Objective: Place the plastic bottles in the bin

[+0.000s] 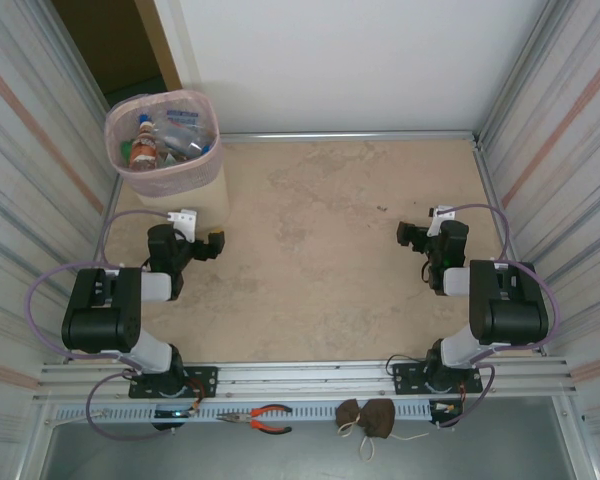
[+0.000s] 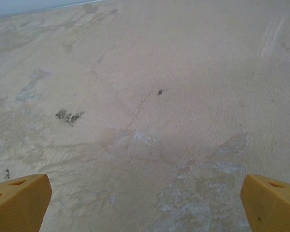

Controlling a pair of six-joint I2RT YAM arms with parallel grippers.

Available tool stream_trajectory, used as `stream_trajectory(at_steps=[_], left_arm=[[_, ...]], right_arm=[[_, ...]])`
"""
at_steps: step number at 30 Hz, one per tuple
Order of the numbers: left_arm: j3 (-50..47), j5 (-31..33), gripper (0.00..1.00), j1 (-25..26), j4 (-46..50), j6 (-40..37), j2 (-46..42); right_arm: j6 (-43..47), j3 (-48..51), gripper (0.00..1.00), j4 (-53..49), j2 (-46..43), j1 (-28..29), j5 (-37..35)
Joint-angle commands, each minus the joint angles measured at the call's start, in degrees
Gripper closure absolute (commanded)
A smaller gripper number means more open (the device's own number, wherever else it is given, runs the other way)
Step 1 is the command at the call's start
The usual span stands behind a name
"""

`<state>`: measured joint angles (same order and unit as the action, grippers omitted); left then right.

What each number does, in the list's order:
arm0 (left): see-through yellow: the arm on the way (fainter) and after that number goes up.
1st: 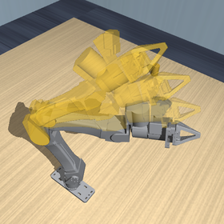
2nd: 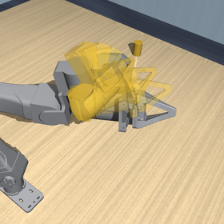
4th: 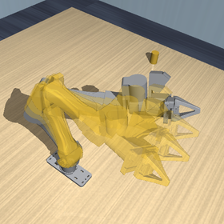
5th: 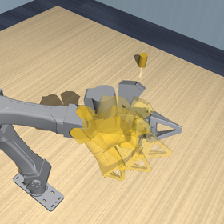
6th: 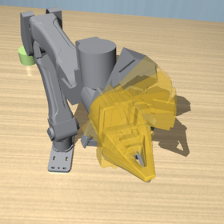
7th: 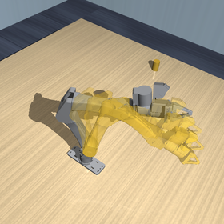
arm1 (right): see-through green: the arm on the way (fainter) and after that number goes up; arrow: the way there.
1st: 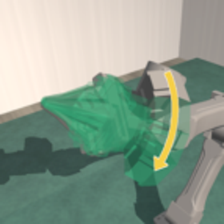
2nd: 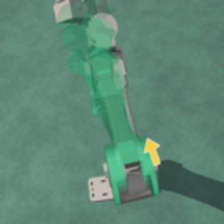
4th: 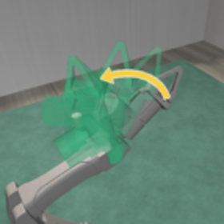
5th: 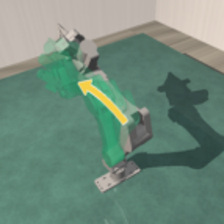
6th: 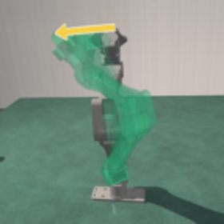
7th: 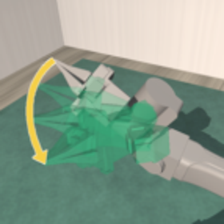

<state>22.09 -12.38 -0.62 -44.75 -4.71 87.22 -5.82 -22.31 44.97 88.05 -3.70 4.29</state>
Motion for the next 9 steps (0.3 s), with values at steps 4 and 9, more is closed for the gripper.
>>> stream_trajectory(at_steps=[4, 9], left_arm=[[1.42, 2.37, 0.01, -0.07, -0.73, -0.3, -0.64], [1.38, 2.44, 0.01, -0.08, -0.76, -0.34, -0.63]], right_arm=[[1.11, -1.3, 0.01, 0.87, 0.67, 0.71, -1.2], [1.08, -0.9, 0.01, 1.17, 0.32, 0.54, -1.01]])
